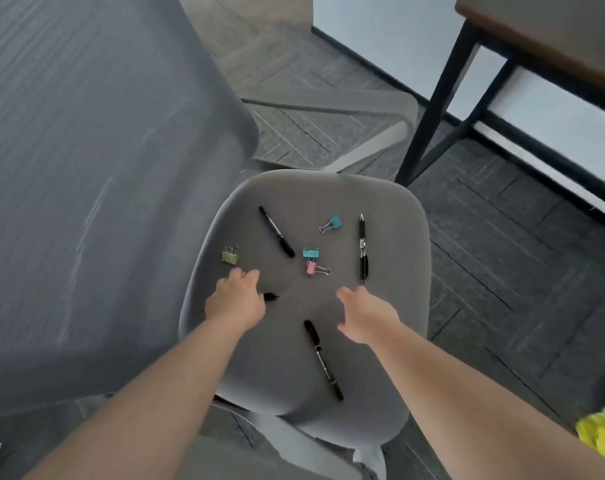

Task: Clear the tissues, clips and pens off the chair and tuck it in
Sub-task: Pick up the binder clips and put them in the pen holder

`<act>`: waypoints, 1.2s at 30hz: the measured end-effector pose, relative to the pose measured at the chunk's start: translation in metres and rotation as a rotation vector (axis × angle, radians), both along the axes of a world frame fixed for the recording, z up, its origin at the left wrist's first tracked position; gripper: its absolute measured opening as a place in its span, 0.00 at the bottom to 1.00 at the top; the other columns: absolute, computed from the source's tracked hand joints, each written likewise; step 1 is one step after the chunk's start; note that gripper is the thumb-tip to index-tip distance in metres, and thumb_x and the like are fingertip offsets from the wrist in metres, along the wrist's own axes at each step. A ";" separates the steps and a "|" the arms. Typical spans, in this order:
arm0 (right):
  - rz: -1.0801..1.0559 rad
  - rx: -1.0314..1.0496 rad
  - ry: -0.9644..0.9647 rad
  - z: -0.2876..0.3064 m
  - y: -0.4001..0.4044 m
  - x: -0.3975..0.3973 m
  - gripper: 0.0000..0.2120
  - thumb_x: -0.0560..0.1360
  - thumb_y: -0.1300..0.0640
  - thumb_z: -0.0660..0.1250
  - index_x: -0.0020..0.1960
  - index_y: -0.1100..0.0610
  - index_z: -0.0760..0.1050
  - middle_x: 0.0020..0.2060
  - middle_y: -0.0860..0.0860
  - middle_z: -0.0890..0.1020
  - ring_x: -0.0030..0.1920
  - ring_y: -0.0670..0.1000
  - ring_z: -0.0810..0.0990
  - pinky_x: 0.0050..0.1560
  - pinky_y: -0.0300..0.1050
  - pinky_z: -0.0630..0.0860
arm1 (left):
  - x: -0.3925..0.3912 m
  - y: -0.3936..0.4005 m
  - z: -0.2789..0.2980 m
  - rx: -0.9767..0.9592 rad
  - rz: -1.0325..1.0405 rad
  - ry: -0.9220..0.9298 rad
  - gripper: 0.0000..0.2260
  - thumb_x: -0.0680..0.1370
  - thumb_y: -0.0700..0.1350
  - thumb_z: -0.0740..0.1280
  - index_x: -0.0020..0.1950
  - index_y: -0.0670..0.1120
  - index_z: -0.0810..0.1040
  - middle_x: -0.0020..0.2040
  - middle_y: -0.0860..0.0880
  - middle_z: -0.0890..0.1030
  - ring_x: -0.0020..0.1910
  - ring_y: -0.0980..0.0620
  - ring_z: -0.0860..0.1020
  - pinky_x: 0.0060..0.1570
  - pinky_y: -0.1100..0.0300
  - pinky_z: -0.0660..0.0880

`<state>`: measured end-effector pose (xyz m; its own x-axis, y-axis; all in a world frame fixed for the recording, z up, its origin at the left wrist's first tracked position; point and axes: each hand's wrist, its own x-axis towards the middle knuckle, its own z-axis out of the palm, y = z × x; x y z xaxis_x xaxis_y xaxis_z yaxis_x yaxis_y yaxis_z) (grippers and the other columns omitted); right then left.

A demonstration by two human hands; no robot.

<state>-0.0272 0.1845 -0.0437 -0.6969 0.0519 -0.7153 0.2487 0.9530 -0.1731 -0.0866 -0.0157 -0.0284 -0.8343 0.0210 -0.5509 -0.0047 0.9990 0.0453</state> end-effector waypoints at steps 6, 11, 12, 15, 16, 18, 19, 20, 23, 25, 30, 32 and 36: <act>-0.055 0.060 -0.023 -0.020 -0.009 -0.009 0.20 0.72 0.69 0.62 0.61 0.56 0.65 0.56 0.56 0.68 0.47 0.60 0.73 0.40 0.50 0.71 | -0.014 -0.015 -0.031 0.000 0.016 0.017 0.20 0.80 0.49 0.58 0.71 0.53 0.60 0.73 0.45 0.59 0.63 0.40 0.68 0.50 0.48 0.73; -0.123 -0.004 0.032 -0.033 -0.013 -0.023 0.11 0.75 0.65 0.62 0.57 0.60 0.69 0.56 0.57 0.71 0.58 0.61 0.71 0.47 0.52 0.73 | -0.027 -0.021 -0.046 0.027 0.035 -0.007 0.21 0.80 0.48 0.58 0.72 0.52 0.59 0.74 0.44 0.57 0.62 0.39 0.69 0.50 0.48 0.72; -0.155 -0.029 0.051 -0.035 -0.014 -0.027 0.09 0.76 0.63 0.62 0.56 0.61 0.70 0.56 0.57 0.71 0.60 0.60 0.70 0.50 0.52 0.73 | -0.029 -0.023 -0.049 0.034 0.039 -0.015 0.20 0.79 0.48 0.58 0.71 0.51 0.60 0.72 0.43 0.58 0.61 0.39 0.69 0.49 0.48 0.72; -0.242 -0.095 0.151 -0.033 -0.021 -0.039 0.09 0.76 0.60 0.62 0.54 0.62 0.73 0.51 0.57 0.71 0.60 0.59 0.69 0.53 0.51 0.74 | -0.033 -0.025 -0.056 0.035 0.027 -0.014 0.14 0.79 0.46 0.59 0.64 0.47 0.66 0.65 0.42 0.65 0.56 0.40 0.71 0.43 0.50 0.72; -0.257 -0.108 0.189 -0.033 -0.023 -0.043 0.09 0.76 0.60 0.62 0.53 0.63 0.74 0.48 0.55 0.69 0.59 0.59 0.69 0.53 0.51 0.74 | -0.034 -0.025 -0.058 0.031 0.015 -0.007 0.12 0.79 0.46 0.59 0.62 0.45 0.67 0.62 0.41 0.67 0.55 0.40 0.71 0.42 0.50 0.71; -0.288 -0.121 0.255 -0.032 -0.026 -0.051 0.09 0.76 0.60 0.60 0.51 0.64 0.75 0.45 0.54 0.66 0.58 0.59 0.70 0.51 0.50 0.73 | -0.037 -0.024 -0.060 0.040 0.012 0.005 0.09 0.78 0.43 0.60 0.57 0.43 0.67 0.59 0.41 0.68 0.52 0.40 0.72 0.40 0.50 0.70; -0.303 -0.122 0.282 -0.032 -0.027 -0.054 0.09 0.76 0.61 0.58 0.50 0.65 0.75 0.43 0.54 0.66 0.57 0.59 0.70 0.49 0.49 0.72 | -0.038 -0.023 -0.061 0.051 0.026 0.004 0.08 0.77 0.41 0.61 0.55 0.42 0.67 0.59 0.41 0.69 0.50 0.40 0.73 0.40 0.50 0.70; -0.318 -0.121 0.306 -0.032 -0.029 -0.058 0.10 0.77 0.61 0.57 0.47 0.66 0.75 0.42 0.54 0.67 0.55 0.60 0.71 0.47 0.49 0.71 | -0.039 -0.021 -0.062 0.060 0.042 -0.001 0.09 0.76 0.38 0.61 0.55 0.42 0.67 0.58 0.41 0.68 0.48 0.40 0.73 0.40 0.51 0.69; -0.361 -0.112 0.361 -0.029 -0.031 -0.065 0.10 0.77 0.64 0.55 0.39 0.62 0.70 0.40 0.57 0.70 0.47 0.59 0.71 0.41 0.46 0.65 | -0.039 -0.017 -0.061 0.107 0.064 0.017 0.09 0.75 0.35 0.58 0.55 0.41 0.66 0.57 0.40 0.69 0.43 0.43 0.69 0.40 0.52 0.66; -0.413 -0.101 0.354 -0.028 -0.032 -0.068 0.06 0.76 0.64 0.54 0.41 0.59 0.67 0.36 0.55 0.72 0.42 0.58 0.70 0.37 0.47 0.64 | -0.039 -0.016 -0.059 0.159 0.081 0.074 0.08 0.75 0.35 0.56 0.54 0.39 0.67 0.56 0.39 0.72 0.43 0.43 0.68 0.40 0.52 0.65; -0.508 -0.080 0.326 -0.033 -0.040 -0.076 0.10 0.77 0.50 0.57 0.47 0.56 0.60 0.38 0.52 0.76 0.39 0.59 0.78 0.32 0.45 0.68 | -0.050 -0.023 -0.059 0.252 0.256 0.265 0.15 0.76 0.43 0.60 0.61 0.40 0.66 0.56 0.39 0.75 0.52 0.37 0.75 0.41 0.52 0.67; -0.508 -0.043 0.267 -0.038 -0.043 -0.077 0.18 0.76 0.41 0.60 0.50 0.56 0.60 0.43 0.52 0.74 0.45 0.59 0.80 0.36 0.47 0.70 | -0.056 -0.025 -0.062 0.231 0.262 0.283 0.20 0.77 0.48 0.62 0.65 0.41 0.63 0.58 0.38 0.74 0.54 0.36 0.75 0.43 0.50 0.69; -0.464 -0.022 0.203 -0.047 -0.048 -0.074 0.23 0.75 0.40 0.63 0.59 0.57 0.65 0.53 0.54 0.74 0.51 0.59 0.79 0.39 0.47 0.69 | -0.062 -0.028 -0.070 0.156 0.240 0.240 0.27 0.77 0.52 0.63 0.72 0.44 0.58 0.64 0.39 0.66 0.55 0.36 0.75 0.49 0.47 0.73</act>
